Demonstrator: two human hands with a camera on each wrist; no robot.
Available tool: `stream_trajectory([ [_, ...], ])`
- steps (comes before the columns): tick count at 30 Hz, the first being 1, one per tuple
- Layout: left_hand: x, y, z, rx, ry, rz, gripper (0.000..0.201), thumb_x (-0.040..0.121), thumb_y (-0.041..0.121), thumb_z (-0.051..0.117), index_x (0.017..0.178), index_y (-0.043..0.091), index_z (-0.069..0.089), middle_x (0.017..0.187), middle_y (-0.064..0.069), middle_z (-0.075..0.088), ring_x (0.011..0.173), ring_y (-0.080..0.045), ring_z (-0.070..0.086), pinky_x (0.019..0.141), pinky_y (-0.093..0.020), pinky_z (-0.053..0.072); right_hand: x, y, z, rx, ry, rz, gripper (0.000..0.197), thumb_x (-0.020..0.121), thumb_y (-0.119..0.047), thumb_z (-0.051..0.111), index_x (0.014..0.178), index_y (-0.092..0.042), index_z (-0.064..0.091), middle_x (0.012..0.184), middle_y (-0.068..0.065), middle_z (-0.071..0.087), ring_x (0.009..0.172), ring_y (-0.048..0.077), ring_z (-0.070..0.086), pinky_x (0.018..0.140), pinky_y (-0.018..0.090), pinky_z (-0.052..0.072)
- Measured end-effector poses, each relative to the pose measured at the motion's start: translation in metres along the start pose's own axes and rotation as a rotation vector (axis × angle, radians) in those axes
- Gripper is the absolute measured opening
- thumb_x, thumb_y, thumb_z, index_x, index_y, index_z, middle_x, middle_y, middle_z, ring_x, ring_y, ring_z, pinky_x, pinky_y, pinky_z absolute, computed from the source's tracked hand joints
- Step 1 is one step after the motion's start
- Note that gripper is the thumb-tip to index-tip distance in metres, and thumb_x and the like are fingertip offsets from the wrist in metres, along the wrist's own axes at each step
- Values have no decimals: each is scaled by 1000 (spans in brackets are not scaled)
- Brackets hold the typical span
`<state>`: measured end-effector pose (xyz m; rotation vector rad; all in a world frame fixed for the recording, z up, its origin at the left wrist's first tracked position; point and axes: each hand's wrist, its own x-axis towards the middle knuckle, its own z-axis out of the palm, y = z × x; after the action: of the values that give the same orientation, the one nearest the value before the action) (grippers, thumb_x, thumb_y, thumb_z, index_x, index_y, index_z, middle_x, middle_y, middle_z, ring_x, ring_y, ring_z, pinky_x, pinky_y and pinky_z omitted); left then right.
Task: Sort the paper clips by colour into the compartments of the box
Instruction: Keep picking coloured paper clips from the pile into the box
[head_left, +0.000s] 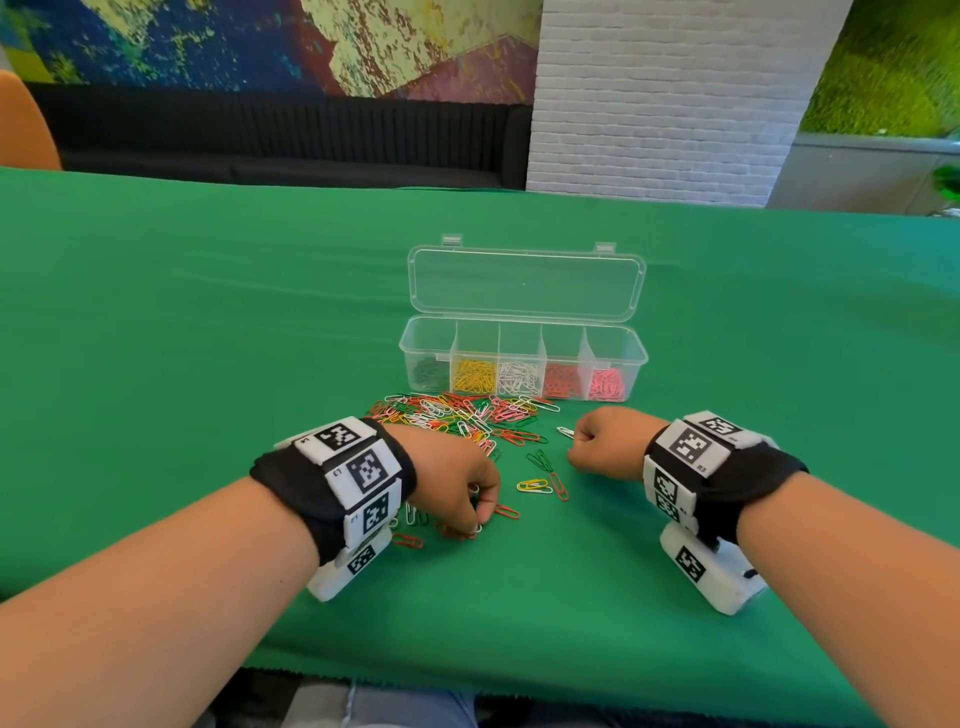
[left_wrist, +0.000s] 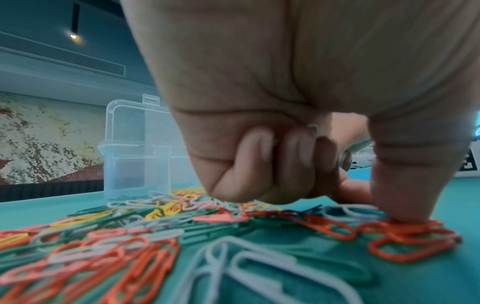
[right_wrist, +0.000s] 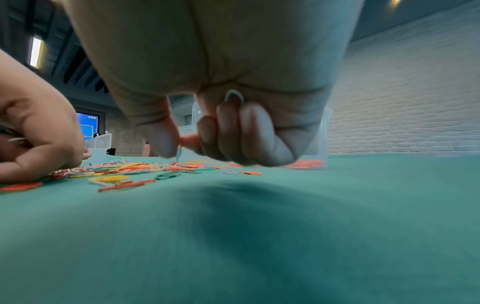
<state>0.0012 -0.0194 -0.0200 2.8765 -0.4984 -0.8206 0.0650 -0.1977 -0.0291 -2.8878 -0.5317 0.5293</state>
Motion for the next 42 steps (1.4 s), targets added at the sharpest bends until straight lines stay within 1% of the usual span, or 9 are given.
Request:
stream_trajectory([
  [7,-3,-5,0,83,36,18,14,86,35,63,96,26,60,73,15,46,72,-9,47,60,-24,34,1,1,-1,72,54,4,25,92,-22,44,68,-20,38,70,-2,42,63,12,39,56,21,34],
  [12,0,-7,3,106,28,42,8,89,32,58,90,25,59,72,15,48,66,-6,46,55,-20,33,-1,-1,-2,76,55,25,26,93,-22,41,67,-20,37,70,-3,41,63,12,38,55,21,32],
  [18,-5,-13,3,58,85,51,22,85,38,64,104,29,58,74,15,42,66,-2,42,55,-22,31,-2,-4,-5,152,81,72,30,96,-17,34,66,-19,31,68,-2,37,58,8,34,50,20,27],
  [23,-6,-18,3,35,111,75,18,82,37,68,97,29,62,71,13,48,64,-4,45,55,-22,34,-3,-3,-7,164,106,95,29,95,-15,37,67,-19,29,67,-1,36,55,9,34,48,21,27],
  [28,-10,-17,4,34,133,61,22,81,43,67,98,30,63,71,10,48,62,-3,43,56,-23,34,-4,-5,-5,152,145,61,25,94,-11,37,70,-17,37,69,-1,41,59,10,36,50,20,29],
  [32,-11,-13,4,106,127,43,21,81,33,66,101,29,60,71,11,45,65,-8,44,56,-22,34,-4,-5,-6,159,135,63,14,95,-12,37,87,-11,49,79,2,51,78,19,47,58,22,36],
  [35,-12,-12,6,120,113,24,14,79,27,64,92,27,60,70,10,46,68,-14,46,60,-25,39,-4,-5,-6,142,104,44,18,95,-11,38,95,-9,56,92,7,55,84,20,49,64,23,38],
  [37,-11,-10,6,120,99,17,10,79,26,64,88,27,59,70,11,48,67,-12,47,59,-23,40,-4,-5,-6,139,89,31,17,95,-12,38,92,-10,55,93,7,55,83,19,49,59,20,38],
  [42,-9,-8,4,141,54,4,3,82,24,60,84,23,58,68,12,48,59,-4,43,49,-19,34,-5,-5,-6,136,92,24,17,95,-12,37,92,-12,54,92,6,55,83,19,49,71,23,38],
])
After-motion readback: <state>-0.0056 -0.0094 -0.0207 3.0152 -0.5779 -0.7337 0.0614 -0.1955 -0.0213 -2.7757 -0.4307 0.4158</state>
